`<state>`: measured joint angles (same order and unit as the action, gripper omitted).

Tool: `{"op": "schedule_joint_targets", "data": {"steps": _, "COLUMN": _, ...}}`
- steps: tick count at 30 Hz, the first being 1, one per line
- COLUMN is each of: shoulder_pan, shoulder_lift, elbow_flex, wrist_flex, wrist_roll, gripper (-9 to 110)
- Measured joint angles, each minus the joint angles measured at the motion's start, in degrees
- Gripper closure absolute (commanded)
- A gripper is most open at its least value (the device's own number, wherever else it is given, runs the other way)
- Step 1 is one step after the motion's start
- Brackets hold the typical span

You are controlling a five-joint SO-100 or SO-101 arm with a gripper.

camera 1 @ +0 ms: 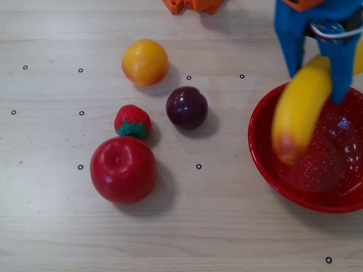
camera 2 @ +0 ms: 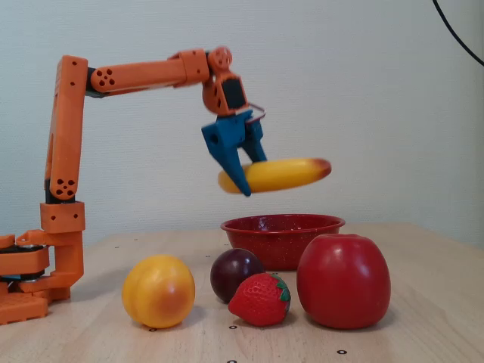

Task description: Put the banana in the red bowl.

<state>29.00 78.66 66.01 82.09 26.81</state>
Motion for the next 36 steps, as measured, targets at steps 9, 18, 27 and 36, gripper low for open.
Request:
{"op": "schedule_joint_targets", "data": {"steps": 9, "shoulder_pan": 2.9, "shoulder_lift": 0.1, "elbow_flex": 8.7, "wrist_flex": -5.9, "wrist_roll": 0.3, "gripper": 88}}
{"op": "schedule_joint_targets", "data": {"steps": 18, "shoulder_pan": 2.6, "shoulder_lift": 0.1, "elbow_flex": 12.1, "wrist_flex": -10.0, "wrist_roll": 0.4, "gripper": 71}}
{"op": "schedule_joint_targets", "data": {"steps": 27, "shoulder_pan": -0.2, "shoulder_lift": 0.1, "elbow_flex": 7.7, "wrist_flex": -8.4, "wrist_roll": 0.4, "gripper": 96}}
{"op": "schedule_joint_targets", "data": {"steps": 36, "shoulder_pan": -6.2, "shoulder_lift": 3.9, "elbow_flex": 4.6, "wrist_flex": -4.2, "wrist_roll": -2.2, "gripper": 101}}
